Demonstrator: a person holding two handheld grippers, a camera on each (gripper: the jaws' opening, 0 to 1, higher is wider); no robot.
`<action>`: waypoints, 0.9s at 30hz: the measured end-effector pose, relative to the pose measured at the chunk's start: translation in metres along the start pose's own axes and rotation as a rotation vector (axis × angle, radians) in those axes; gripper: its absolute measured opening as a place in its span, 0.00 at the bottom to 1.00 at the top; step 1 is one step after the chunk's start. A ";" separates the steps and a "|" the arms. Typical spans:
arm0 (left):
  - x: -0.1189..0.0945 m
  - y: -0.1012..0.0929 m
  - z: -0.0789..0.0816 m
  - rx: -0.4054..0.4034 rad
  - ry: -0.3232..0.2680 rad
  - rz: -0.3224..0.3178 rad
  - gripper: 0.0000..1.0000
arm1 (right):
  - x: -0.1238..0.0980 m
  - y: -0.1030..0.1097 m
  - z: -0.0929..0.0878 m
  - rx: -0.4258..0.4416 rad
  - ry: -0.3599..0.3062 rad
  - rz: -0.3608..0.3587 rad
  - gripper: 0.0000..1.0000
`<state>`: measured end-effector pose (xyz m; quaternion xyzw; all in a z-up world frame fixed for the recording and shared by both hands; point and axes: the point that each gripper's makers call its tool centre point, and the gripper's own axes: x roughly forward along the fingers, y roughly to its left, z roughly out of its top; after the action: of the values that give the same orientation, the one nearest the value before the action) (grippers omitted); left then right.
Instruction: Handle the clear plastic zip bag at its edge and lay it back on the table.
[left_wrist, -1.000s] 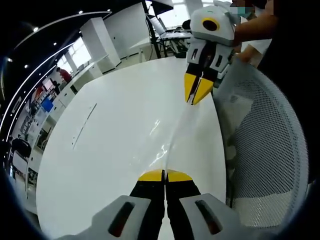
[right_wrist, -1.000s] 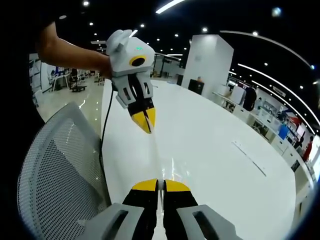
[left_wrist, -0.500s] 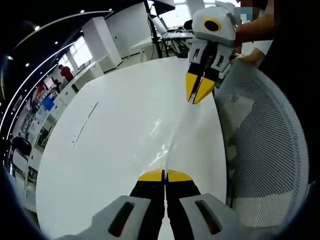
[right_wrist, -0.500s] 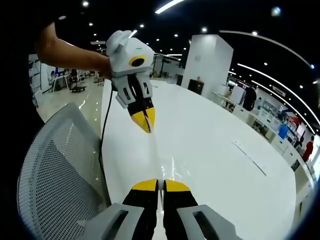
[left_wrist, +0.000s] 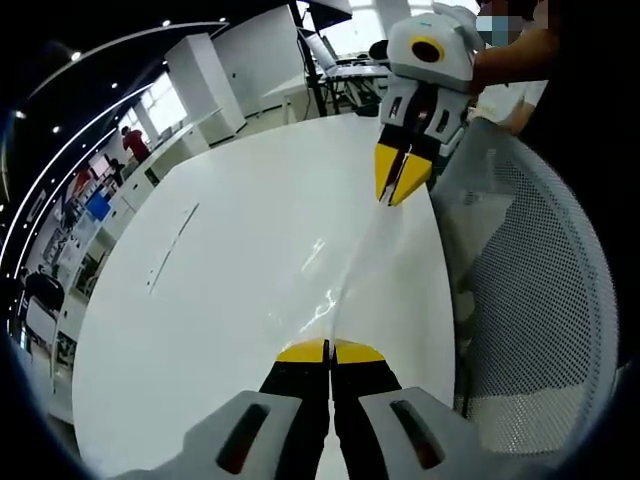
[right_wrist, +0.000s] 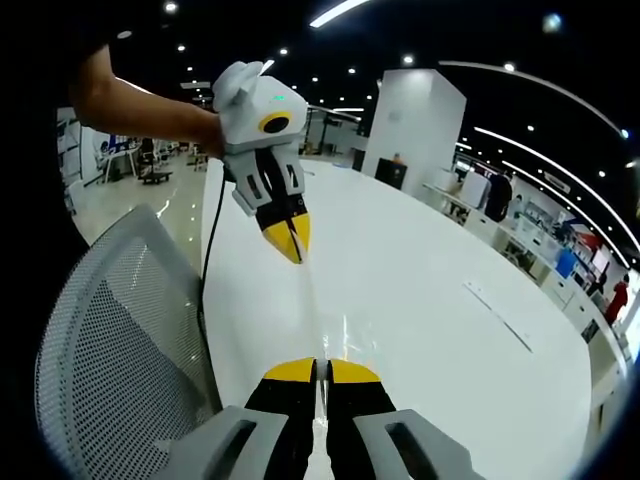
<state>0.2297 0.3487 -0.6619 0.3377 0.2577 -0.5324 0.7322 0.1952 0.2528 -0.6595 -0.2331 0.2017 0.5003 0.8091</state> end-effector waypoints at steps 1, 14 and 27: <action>0.000 0.001 -0.001 -0.001 0.000 0.001 0.00 | 0.000 0.000 -0.001 0.000 0.001 -0.001 0.00; -0.001 0.003 -0.003 -0.005 -0.002 0.005 0.00 | -0.001 -0.001 -0.001 0.001 0.001 -0.003 0.00; -0.002 0.001 -0.003 0.002 0.007 -0.001 0.00 | -0.001 0.000 -0.005 0.008 0.001 -0.005 0.00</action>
<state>0.2299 0.3521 -0.6624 0.3401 0.2599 -0.5318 0.7307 0.1939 0.2492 -0.6626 -0.2304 0.2036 0.4975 0.8111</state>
